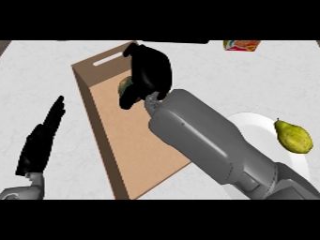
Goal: Pick the squash from the plate and place it in the cardboard box
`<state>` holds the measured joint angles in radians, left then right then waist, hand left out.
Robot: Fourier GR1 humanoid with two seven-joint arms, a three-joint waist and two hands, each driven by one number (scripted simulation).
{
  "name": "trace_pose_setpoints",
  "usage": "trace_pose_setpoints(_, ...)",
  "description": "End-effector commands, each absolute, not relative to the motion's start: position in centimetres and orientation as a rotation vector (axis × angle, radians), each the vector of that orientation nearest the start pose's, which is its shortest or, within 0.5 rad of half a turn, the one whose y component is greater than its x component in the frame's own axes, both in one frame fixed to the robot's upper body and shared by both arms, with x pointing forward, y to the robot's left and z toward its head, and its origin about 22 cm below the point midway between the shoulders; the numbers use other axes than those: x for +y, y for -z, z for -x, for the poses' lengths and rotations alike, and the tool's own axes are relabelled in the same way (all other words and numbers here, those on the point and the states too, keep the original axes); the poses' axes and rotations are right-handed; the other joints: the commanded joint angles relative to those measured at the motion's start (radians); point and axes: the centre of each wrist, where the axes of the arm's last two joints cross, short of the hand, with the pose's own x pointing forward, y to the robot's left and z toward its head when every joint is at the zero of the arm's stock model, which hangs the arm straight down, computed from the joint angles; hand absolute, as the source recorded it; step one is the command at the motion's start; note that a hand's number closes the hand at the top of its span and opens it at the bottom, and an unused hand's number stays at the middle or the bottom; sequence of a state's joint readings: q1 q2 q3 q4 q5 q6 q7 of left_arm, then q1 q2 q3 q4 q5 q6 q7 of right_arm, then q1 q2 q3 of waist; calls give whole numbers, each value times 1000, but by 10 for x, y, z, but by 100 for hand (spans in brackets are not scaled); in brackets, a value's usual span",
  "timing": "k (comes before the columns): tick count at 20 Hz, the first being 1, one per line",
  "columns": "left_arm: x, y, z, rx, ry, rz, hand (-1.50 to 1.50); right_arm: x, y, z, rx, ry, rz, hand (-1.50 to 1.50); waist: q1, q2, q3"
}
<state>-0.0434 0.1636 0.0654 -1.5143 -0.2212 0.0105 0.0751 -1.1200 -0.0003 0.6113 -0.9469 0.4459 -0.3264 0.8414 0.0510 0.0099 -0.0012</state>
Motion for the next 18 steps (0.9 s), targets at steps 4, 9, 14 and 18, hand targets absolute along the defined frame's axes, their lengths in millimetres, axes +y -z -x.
trace_pose_setpoints(4, 284, -11, -253, -1472, 235, -326, 0, 22, -134, -372, -1498, -669, 631, -150, 12, 2, 0)
trace_pose_setpoints(9, 280, -15, -257, -1458, 237, -340, 0, 11, -132, -376, -1659, -321, 616, -150, 5, 3, 2)
trace_pose_setpoints(14, 291, -1, -245, -1449, 198, -362, 0, -15, -148, -383, -1711, -108, 496, -150, -39, -5, 2)
trace_pose_setpoints(18, 301, -20, -245, -1443, 204, -386, 0, -20, -163, -381, -1732, 68, 429, -150, -44, -12, 2)
